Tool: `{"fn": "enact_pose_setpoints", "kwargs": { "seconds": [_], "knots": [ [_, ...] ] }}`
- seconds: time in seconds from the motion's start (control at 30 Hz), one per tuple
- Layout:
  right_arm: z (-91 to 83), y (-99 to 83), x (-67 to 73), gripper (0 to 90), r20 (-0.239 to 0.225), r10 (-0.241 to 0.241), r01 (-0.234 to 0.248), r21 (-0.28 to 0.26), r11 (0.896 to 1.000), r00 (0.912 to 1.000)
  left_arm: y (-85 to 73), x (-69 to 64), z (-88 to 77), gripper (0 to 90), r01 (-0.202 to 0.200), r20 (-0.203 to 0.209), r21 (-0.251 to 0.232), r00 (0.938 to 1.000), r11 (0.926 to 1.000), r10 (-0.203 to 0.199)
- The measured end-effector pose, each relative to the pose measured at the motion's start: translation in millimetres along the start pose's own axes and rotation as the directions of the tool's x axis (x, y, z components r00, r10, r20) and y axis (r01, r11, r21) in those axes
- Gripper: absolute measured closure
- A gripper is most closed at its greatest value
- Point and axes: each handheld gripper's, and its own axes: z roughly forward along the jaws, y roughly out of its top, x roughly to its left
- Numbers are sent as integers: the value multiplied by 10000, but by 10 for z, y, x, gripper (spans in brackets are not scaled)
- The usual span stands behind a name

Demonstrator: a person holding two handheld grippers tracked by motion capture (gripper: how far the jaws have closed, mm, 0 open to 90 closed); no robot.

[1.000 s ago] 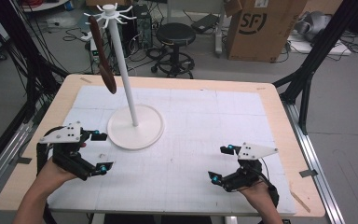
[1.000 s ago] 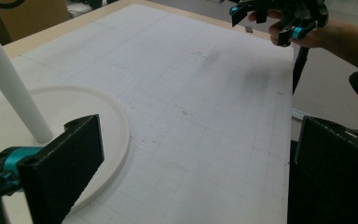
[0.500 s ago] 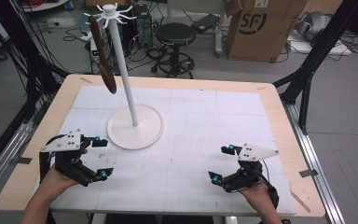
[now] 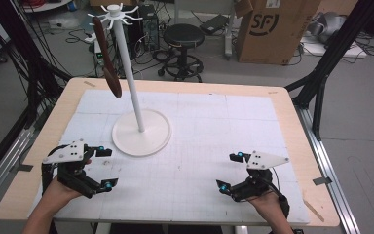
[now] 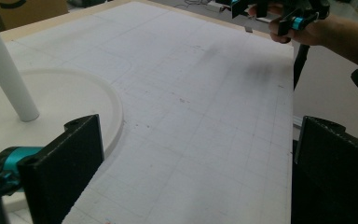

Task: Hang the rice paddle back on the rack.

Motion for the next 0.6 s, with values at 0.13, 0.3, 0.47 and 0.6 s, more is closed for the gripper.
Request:
{"fn": "enact_pose_setpoints", "kwargs": {
  "seconds": [0.13,0.3,0.47,0.6],
  "knots": [
    [-2,-2,-7,2,25,-35,36,-41,10000,10000,-13,13,-5,17,-14,-17,15,10000,10000,14],
    [-13,-1,-13,2,42,-14,15,-92,10000,10000,-19,19,-9,17,-38,-39,-38,10000,10000,38],
    [-17,-6,-20,2,49,4,-4,-96,10000,10000,-32,22,3,17,-16,-25,-6,10000,10000,16],
    [-14,-5,-21,2,58,14,-13,-106,9999,10000,-34,27,-8,17,3,-55,-9,10000,10000,-3]
  ]
}}
